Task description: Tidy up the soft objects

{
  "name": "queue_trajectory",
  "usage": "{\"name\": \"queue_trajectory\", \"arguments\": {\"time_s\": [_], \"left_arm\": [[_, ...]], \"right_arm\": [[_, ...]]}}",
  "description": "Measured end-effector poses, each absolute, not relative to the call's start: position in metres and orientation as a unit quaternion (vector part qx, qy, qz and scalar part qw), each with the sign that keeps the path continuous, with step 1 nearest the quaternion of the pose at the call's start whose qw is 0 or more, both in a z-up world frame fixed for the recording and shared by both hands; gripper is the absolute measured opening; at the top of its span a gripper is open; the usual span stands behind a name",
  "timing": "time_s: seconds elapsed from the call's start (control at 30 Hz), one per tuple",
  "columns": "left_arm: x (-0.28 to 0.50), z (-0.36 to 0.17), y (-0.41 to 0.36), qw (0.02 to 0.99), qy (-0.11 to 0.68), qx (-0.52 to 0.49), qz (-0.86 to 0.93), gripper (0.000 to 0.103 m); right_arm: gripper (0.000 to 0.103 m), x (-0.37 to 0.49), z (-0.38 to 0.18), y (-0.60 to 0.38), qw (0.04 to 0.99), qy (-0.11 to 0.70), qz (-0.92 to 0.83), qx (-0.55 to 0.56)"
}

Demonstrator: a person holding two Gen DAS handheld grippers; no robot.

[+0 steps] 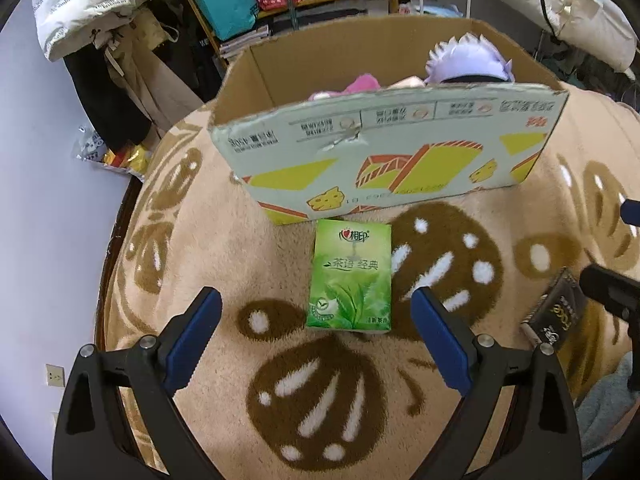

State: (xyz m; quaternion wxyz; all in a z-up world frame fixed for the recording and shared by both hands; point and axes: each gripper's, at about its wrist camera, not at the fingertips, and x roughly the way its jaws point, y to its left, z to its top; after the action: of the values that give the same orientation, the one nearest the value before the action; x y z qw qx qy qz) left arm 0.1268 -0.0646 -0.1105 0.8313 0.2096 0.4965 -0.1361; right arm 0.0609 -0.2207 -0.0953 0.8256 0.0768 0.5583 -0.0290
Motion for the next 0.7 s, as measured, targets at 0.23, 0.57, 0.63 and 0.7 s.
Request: {"name": "queue_trajectory", "arguments": {"time_s": [0.23,0.57,0.63,0.7], "left_arm": [[0.136,-0.124,-0.069,0.818,0.519,0.204,-0.143,0.094],[0.145,-0.151,-0.079,0.793,0.548,0.223,-0.144,0.094],[0.146,-0.156,-0.081,0.788,0.554,0.225,-0.145,0.094],[0.148,-0.159,-0.081,0.784,0.559,0.225,-0.146,0.089]], "right_arm": [[0.101,0.066,-0.118,-0.221,0.794,0.601,-0.007,0.088],[0.094,0.073,-0.157,-0.220,0.745,0.661,-0.015,0.084],[0.094,0.072,-0.159,-0.219,0.741,0.665,-0.010,0.088],[0.094,0.071,-0.160,-0.217,0.736,0.670,-0.004,0.091]]}}
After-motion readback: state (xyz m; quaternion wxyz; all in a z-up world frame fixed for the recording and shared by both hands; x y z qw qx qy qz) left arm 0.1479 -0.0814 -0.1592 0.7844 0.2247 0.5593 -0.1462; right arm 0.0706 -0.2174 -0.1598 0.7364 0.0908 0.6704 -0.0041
